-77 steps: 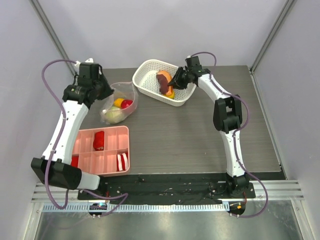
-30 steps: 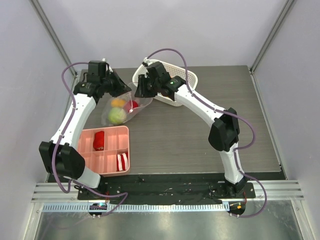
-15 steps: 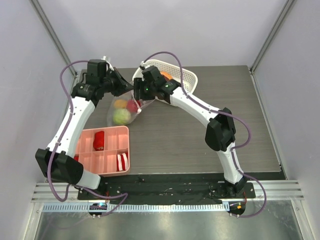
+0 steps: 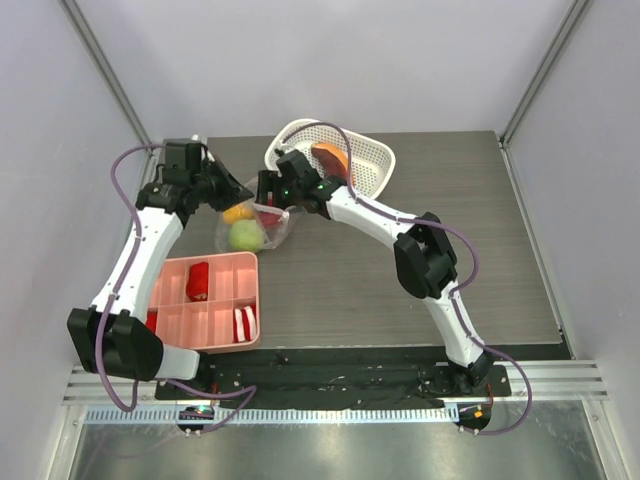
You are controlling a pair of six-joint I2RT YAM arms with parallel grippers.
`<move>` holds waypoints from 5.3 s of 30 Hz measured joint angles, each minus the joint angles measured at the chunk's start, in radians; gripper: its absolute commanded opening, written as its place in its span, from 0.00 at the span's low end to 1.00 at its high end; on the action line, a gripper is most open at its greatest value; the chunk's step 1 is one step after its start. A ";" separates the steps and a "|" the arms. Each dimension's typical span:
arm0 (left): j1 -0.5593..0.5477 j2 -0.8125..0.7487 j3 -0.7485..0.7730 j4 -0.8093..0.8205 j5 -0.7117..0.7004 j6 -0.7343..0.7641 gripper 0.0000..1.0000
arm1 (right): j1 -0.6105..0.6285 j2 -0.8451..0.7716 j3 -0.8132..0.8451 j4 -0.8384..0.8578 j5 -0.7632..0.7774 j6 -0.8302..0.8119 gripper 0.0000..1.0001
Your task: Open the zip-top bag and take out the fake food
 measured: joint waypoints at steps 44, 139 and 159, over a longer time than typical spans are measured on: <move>-0.001 0.051 -0.037 0.003 -0.007 0.098 0.00 | 0.006 0.091 -0.152 0.358 0.146 0.041 0.53; -0.209 0.147 0.069 0.105 0.037 0.024 0.00 | -0.056 -0.108 -0.535 0.620 0.155 0.076 0.89; -0.090 0.117 0.043 0.012 -0.052 0.100 0.00 | -0.045 0.001 -0.422 0.629 0.114 0.063 0.89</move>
